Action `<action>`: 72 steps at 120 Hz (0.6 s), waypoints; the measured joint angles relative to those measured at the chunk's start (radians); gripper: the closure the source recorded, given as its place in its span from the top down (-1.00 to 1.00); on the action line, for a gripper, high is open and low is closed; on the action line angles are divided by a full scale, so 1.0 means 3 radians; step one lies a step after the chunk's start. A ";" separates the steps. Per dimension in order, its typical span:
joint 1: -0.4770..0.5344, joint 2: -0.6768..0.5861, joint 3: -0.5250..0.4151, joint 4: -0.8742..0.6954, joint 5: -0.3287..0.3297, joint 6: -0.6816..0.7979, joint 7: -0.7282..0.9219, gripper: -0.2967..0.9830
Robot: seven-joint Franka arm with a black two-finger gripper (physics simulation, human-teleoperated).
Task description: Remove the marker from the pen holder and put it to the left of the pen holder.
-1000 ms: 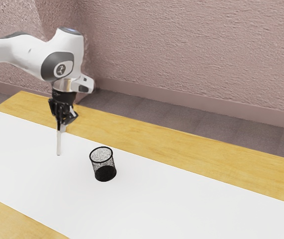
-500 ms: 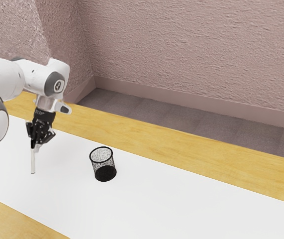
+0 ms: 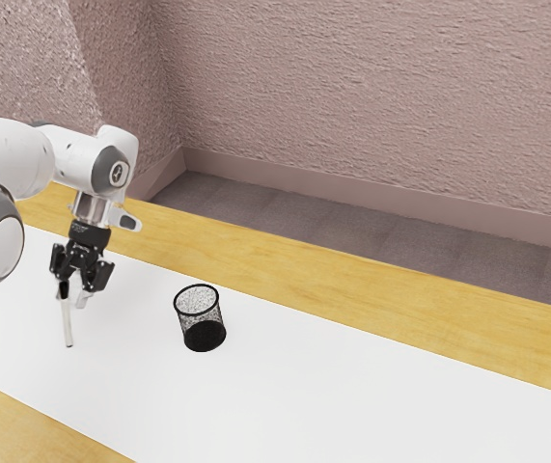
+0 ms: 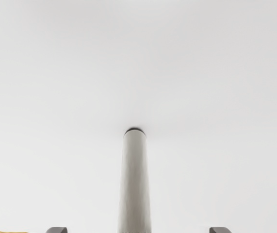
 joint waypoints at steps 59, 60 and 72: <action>-0.0008 -0.1199 -0.0387 -0.0259 -0.0276 0.0814 0.0113 0.49; -0.0008 -0.1222 -0.0400 -0.0272 -0.0282 0.0841 0.0115 0.49; -0.0026 -0.1340 -0.0475 -0.0342 -0.0358 0.1101 0.0134 0.51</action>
